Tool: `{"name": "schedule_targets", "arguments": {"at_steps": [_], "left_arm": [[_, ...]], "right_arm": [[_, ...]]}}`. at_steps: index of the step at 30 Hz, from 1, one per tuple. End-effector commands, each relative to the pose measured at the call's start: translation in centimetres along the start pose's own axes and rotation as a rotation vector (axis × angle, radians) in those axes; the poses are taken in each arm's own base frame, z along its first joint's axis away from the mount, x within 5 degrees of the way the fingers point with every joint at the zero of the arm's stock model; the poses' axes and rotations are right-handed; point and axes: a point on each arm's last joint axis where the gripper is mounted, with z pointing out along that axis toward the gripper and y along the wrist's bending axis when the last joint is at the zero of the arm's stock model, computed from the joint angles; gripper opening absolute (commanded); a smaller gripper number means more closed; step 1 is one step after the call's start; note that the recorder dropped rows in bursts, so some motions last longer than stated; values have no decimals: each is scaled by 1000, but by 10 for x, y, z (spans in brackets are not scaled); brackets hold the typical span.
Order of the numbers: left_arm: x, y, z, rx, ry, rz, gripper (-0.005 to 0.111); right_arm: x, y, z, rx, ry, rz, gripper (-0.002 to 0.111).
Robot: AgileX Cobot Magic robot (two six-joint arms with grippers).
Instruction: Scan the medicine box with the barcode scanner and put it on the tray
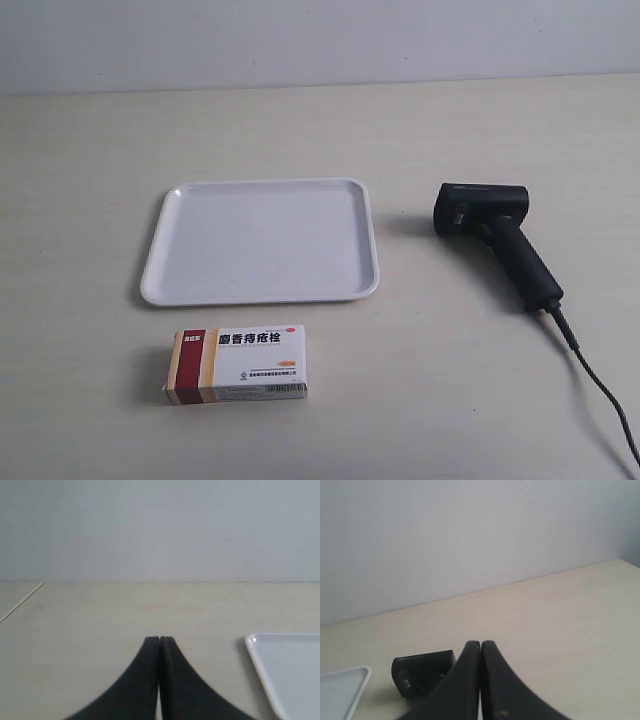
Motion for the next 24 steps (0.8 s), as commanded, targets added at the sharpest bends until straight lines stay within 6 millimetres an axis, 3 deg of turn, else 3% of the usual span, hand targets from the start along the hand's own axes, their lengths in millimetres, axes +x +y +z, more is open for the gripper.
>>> {"name": "schedule_targets", "arguments": {"at_steps": [1,20,24], "left_arm": [[0,0,0,-1,-4,-8,3],[0,0,0,-1,-4,-8,3],[-13,0,-1,5,-148,-102,3]], "right_arm": [[0,-1,0,5,-14,-15,0],[0,-1,0,6,-8,-15,0],[0,-1,0,6,-8,-15,0]]}}
